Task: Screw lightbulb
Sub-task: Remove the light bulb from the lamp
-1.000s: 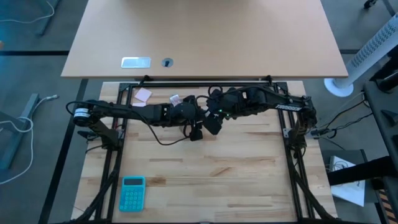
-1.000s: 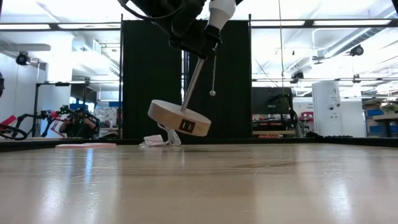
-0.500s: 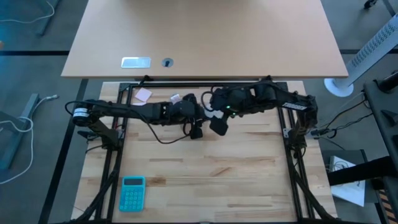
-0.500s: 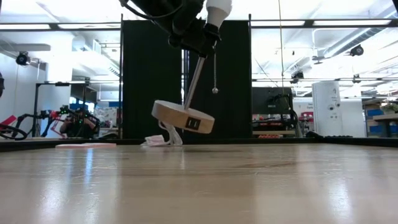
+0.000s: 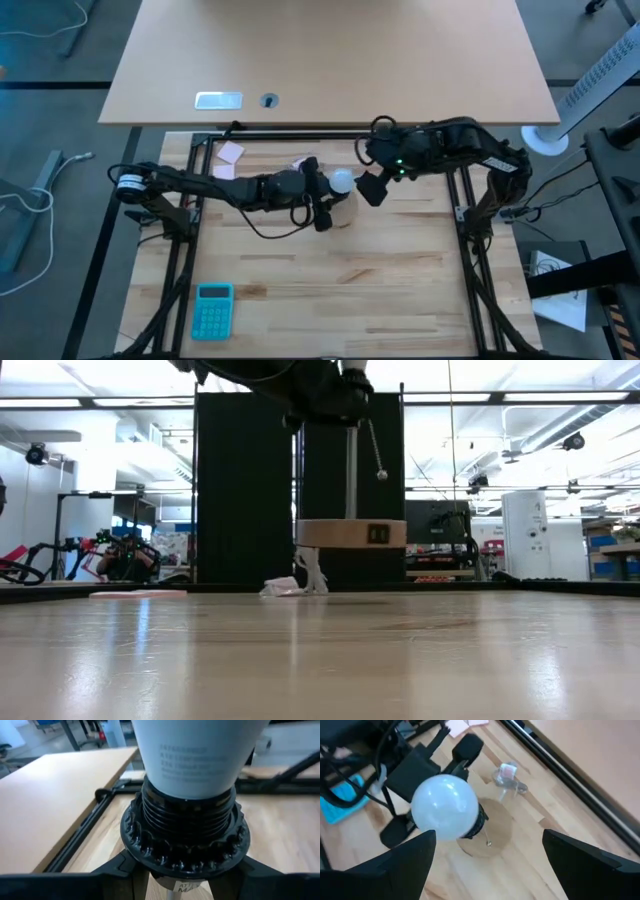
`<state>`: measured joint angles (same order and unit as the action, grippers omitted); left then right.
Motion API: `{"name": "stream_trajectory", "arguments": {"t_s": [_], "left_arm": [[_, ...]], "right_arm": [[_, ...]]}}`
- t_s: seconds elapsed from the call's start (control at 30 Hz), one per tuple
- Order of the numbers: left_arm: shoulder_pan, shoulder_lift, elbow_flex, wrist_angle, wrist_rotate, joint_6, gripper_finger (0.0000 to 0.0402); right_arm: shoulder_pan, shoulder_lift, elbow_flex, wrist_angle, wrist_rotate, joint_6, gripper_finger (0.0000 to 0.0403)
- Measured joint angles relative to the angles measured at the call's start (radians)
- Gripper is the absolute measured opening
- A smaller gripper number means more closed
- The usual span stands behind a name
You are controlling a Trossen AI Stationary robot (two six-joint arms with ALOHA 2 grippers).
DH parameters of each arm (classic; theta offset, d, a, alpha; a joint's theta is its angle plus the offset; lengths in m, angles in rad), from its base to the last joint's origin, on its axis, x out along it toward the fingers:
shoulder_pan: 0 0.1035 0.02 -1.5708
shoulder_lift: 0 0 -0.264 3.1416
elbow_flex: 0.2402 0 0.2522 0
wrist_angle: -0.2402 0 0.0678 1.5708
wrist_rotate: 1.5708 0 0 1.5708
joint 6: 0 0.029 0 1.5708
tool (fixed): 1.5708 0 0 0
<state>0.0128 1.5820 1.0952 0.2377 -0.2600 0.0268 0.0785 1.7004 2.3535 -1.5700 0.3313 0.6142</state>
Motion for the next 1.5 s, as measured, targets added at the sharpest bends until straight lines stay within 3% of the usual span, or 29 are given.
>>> {"name": "stream_trajectory", "arguments": {"t_s": [0.17, 0.7, 1.03, 1.5], "left_arm": [[0.000, 0.037, -0.059, 0.120, -0.001, -0.051, 0.0146], [-0.006, 0.127, -0.091, 0.156, 0.012, -0.035, 0.0146], [-0.008, 0.124, -0.091, 0.147, 0.010, -0.017, 0.0146], [-0.010, 0.113, -0.091, 0.127, 0.020, -0.012, 0.0146]], "right_arm": [[0.016, -0.004, 0.000, -0.001, 0.000, 0.001, 0.0361], [0.015, 0.157, -0.002, 0.004, -0.071, -0.296, 0.0361], [-0.031, 0.244, -0.002, 0.000, -0.109, -0.273, 0.0358], [-0.049, 0.251, -0.002, 0.001, -0.130, -0.278, 0.0261]]}}
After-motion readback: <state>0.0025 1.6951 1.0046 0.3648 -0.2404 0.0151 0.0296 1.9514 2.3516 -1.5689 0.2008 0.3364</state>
